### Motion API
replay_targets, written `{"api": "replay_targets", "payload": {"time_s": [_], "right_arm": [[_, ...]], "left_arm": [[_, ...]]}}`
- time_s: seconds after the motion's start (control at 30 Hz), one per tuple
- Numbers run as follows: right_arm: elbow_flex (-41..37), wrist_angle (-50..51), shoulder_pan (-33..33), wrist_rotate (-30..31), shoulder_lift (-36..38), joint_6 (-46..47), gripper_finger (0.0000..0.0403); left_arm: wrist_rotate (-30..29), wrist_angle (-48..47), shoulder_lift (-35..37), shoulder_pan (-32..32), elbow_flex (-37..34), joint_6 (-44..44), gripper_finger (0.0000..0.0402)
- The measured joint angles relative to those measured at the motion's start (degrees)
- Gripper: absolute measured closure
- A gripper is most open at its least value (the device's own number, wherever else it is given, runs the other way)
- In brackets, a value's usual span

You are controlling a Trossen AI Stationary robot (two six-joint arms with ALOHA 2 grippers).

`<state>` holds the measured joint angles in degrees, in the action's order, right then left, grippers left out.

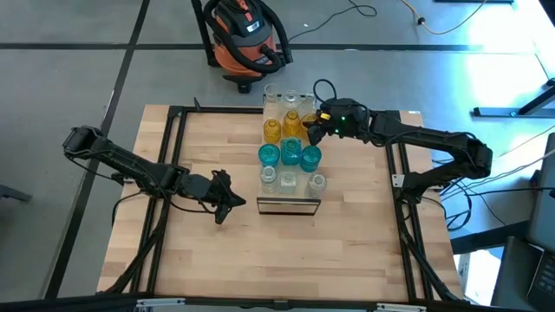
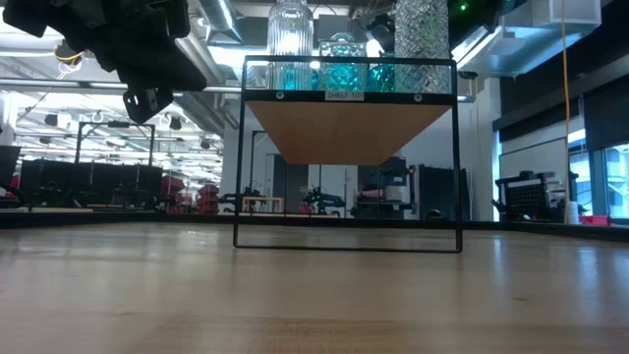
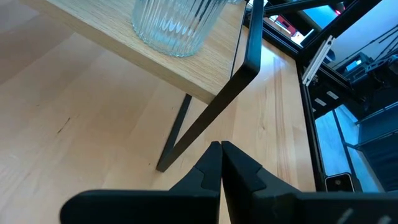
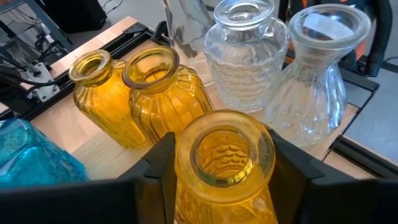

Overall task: Sort vases onto shelf
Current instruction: Put the yellow vase on the shelf aligned with the other yellow vases

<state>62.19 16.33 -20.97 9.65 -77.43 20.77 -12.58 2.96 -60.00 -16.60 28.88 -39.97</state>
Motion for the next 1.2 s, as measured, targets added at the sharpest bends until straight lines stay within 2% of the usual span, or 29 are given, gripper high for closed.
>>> {"api": "replay_targets", "payload": {"time_s": [0.8,1.2], "right_arm": [[-0.07,-2.33,0.0,-1.73,-0.44,1.91,0.0233],[0.07,-0.33,0.0,-1.64,-0.44,1.87,0.0174]], "left_arm": [[0.0,0.02,0.01,0.0,0.0,0.0,0.0401],[0.02,0.02,0.0,0.01,0.0,0.01,0.0401]]}}
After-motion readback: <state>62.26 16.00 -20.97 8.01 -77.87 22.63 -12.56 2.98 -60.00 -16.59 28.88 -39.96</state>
